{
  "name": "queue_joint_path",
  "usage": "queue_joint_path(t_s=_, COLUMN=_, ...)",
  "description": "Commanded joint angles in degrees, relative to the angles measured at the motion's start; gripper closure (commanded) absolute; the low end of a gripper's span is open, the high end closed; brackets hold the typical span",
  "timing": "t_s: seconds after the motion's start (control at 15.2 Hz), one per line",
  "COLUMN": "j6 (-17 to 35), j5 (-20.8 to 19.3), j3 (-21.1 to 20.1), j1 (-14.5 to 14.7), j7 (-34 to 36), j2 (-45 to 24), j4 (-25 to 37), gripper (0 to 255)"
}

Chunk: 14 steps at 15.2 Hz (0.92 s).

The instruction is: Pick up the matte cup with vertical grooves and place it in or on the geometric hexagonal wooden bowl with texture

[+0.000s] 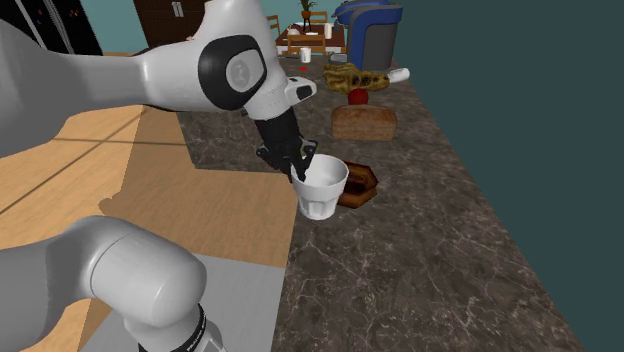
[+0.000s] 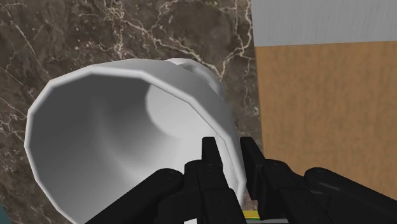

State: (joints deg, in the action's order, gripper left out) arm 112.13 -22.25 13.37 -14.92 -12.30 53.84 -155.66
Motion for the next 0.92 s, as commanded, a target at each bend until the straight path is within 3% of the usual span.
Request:
queue_joint_path(t_s=0.0, j6=-1.47, j5=0.39, j3=-0.29, j1=0.16, j7=-0.3, j2=0.12, j4=1.39, gripper=255)
queue_joint_path(t_s=0.26, j6=-3.98, j5=1.07, j3=-0.81, j1=0.45, j7=-0.78, j2=0.02, j4=4.04, gripper=255)
queue_joint_path(t_s=0.86, j6=2.64, j5=3.32, j3=1.23, j1=4.26, j7=-0.31, j2=-23.24, j4=20.87, gripper=255)
